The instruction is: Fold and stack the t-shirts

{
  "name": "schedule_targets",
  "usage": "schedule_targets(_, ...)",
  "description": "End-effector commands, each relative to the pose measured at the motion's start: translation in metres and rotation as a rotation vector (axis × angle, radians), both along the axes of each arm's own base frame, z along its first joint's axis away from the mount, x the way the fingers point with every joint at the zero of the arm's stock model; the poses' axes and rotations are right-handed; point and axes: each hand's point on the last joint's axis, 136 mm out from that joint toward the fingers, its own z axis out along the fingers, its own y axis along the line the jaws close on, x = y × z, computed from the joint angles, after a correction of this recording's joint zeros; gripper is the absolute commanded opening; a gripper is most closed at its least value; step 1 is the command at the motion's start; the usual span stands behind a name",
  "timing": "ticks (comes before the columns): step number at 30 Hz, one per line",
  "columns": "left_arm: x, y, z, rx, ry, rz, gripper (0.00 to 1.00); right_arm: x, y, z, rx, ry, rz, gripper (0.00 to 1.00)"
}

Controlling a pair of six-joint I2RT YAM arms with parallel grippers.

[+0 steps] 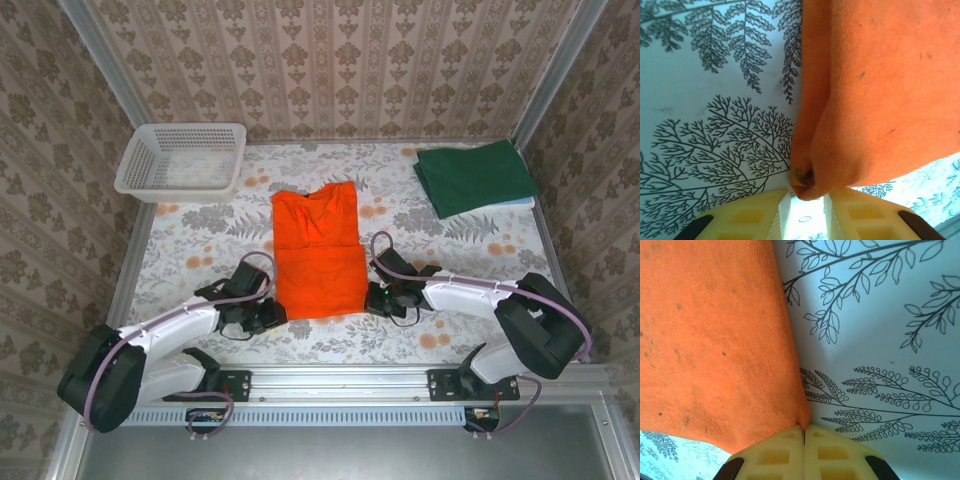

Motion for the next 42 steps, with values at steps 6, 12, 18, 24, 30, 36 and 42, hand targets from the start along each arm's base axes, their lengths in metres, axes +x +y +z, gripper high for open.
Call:
schedule_targets(6,0.042,-0.011,0.010,0.002,-0.177,-0.009,0.11,-0.005,0.002,-0.002,-0.018,0.027,0.033,0.00)
schedule_targets(12,0.044,-0.009,0.009,0.035,-0.185,-0.033,0.00,-0.008,0.000,0.001,-0.031,0.030,0.050,0.00)
schedule_targets(18,0.027,0.001,0.019,0.087,-0.197,-0.102,0.00,-0.020,-0.008,0.003,-0.046,0.041,0.068,0.00)
schedule_targets(24,-0.006,-0.004,0.034,0.072,-0.183,-0.221,0.00,-0.042,-0.009,0.008,-0.009,0.043,0.088,0.00)
schedule_targets(30,-0.045,-0.009,0.042,0.014,-0.135,-0.314,0.00,-0.072,-0.009,0.014,0.029,0.050,0.104,0.00)
schedule_targets(36,-0.056,-0.005,0.062,-0.042,-0.179,-0.288,0.00,-0.090,-0.020,0.029,0.051,0.020,0.082,0.00)
schedule_targets(42,-0.042,-0.012,0.101,-0.138,-0.285,-0.238,0.00,-0.082,-0.024,0.061,0.089,-0.076,0.058,0.00)
